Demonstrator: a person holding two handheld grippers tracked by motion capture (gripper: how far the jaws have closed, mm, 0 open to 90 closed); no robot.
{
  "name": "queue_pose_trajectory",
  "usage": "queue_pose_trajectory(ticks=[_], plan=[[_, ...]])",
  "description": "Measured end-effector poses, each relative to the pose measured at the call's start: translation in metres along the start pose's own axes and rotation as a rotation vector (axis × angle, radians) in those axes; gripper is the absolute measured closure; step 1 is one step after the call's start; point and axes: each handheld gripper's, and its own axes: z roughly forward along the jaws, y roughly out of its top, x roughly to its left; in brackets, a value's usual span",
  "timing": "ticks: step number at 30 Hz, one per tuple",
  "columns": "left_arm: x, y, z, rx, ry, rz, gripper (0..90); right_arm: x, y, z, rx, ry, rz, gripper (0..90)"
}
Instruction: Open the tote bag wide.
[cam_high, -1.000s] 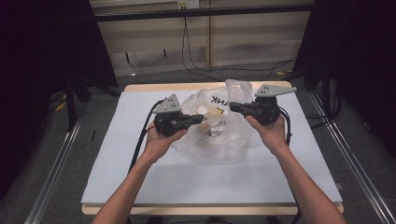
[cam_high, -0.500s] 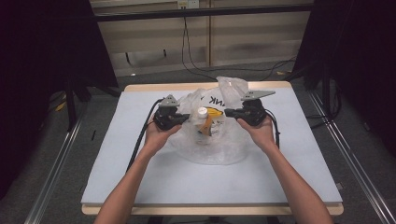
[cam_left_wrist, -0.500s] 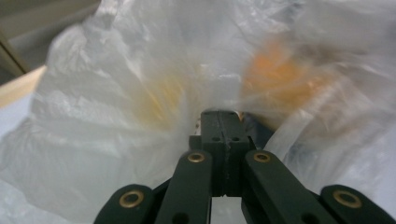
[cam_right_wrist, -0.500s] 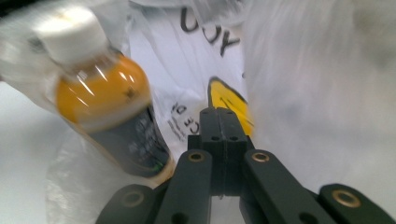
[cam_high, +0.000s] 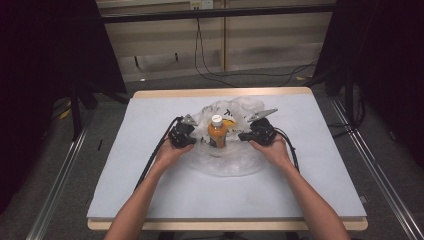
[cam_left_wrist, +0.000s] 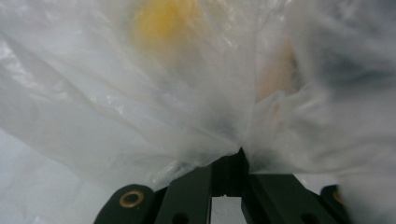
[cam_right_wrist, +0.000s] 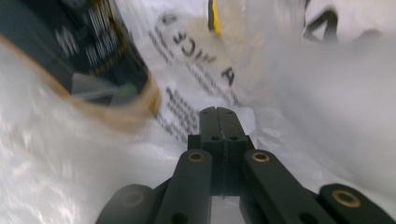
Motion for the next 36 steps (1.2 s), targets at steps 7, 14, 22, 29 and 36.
queue_pose_trajectory(ticks=[7, 14, 22, 29, 36], plan=[[0.004, -0.010, -0.006, 0.067, 0.014, 0.039, 90.0, -0.001, -0.017, -0.001, 0.067, -0.004, -0.019, 90.0], [0.005, -0.015, -0.016, 0.108, 0.020, 0.038, 90.0, 0.000, -0.026, -0.015, 0.115, 0.007, -0.057, 90.0], [0.007, -0.030, -0.029, 0.110, 0.011, 0.024, 90.0, 0.006, -0.037, -0.035, 0.180, -0.011, -0.103, 90.0], [0.011, -0.047, -0.035, 0.029, 0.021, -0.053, 90.0, -0.007, -0.058, -0.056, 0.147, -0.011, -0.036, 90.0], [0.022, -0.059, -0.045, 0.023, -0.010, -0.085, 90.0, -0.015, -0.068, -0.064, 0.108, -0.059, 0.008, 90.0]])
